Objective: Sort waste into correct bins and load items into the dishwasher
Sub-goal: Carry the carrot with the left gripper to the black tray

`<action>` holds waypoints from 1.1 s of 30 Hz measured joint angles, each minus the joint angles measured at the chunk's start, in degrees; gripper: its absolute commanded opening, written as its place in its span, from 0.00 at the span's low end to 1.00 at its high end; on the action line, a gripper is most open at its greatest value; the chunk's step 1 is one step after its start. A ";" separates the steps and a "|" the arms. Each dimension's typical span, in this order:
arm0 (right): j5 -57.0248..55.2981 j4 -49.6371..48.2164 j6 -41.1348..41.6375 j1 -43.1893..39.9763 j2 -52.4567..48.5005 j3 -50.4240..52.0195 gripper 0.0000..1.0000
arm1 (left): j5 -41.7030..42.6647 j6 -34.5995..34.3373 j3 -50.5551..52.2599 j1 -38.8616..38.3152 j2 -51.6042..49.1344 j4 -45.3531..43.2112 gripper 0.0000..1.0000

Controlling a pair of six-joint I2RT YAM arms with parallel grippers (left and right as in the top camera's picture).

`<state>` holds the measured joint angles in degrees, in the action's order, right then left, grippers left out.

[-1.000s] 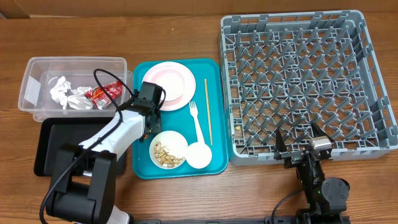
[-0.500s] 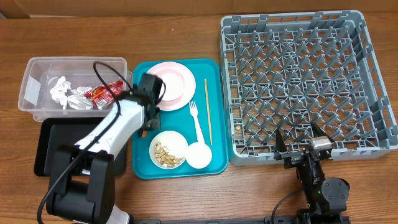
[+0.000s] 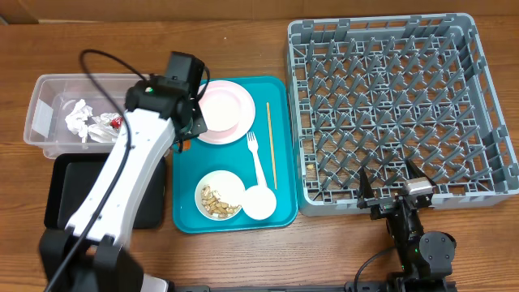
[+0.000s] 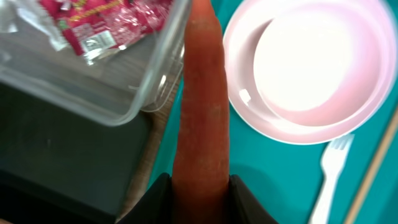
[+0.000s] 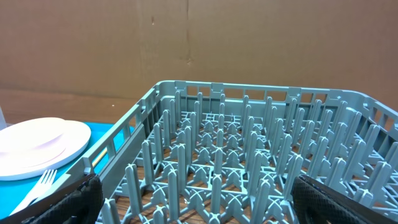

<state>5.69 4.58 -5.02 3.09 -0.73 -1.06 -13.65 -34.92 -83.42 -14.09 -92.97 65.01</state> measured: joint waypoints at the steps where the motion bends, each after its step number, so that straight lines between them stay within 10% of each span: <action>1: 0.00 -0.02 0.02 0.02 0.00 0.00 1.00 | 0.04 -1.46 -0.07 0.20 1.33 0.35 0.04; 33: 0.00 0.00 -0.02 0.02 0.00 0.00 1.00 | -2.45 -15.23 -0.52 26.25 11.39 12.76 0.05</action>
<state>5.69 4.58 -5.04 3.11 -0.73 -1.06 -16.10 -50.15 -83.94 12.16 -81.58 77.78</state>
